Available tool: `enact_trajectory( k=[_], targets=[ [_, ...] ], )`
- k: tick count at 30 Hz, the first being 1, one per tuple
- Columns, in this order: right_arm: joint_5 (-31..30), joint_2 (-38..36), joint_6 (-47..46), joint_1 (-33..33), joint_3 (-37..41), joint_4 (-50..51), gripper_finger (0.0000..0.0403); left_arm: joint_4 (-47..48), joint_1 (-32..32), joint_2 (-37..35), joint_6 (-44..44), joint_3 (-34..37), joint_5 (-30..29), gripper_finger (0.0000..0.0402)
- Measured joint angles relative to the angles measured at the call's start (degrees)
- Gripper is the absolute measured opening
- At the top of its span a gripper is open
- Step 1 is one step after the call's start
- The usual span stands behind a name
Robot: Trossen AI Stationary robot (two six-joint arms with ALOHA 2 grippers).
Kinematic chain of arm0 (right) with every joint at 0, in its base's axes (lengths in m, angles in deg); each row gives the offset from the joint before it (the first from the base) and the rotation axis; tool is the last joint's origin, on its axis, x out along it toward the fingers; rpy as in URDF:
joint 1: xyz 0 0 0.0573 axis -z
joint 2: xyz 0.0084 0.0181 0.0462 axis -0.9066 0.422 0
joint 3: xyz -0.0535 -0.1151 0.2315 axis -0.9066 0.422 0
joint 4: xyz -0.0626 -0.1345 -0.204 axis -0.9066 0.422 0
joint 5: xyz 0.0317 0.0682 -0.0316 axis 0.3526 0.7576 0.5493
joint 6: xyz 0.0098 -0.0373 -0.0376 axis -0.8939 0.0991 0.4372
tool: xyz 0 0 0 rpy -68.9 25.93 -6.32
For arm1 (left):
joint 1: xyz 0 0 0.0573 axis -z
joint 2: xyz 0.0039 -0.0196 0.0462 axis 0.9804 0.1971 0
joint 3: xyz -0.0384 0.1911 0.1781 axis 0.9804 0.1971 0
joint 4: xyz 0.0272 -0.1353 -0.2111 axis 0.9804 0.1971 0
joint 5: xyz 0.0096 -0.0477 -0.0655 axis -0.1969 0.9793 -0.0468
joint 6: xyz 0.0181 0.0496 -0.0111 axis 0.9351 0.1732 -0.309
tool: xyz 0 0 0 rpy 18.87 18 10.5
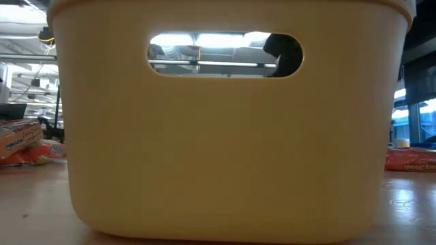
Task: Sort Maruchan noodles
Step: Put the green noodle pack into the white bin
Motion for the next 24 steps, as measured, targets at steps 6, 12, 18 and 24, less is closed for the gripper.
enact_trajectory(
  k=[6, 12, 18, 24],
  targets=[
    [-2.9, -8.0, 0.0, 0.0, 0.0, 6.8, 0.0264, -1.3, 8.0, -3.3, -4.0, 0.0, 10.8, 0.0208],
    [-3.5, -9.9, 0.0, 0.0, 1.4, 9.4, 0.0264, -1.7, 15.4, -2.9, -6.9, 0.0, 11.0, 0.0208],
    [-4.5, -10.3, -0.5, -0.1, 1.5, 14.4, 0.0264, -5.9, 23.5, -1.4, -11.1, 0.7, 10.1, 0.0208],
    [-4.3, -13.3, -3.1, -0.1, 1.4, 23.4, 0.0264, -24.8, 31.5, -0.7, -7.1, 9.3, 4.4, 0.0208]
  ],
)
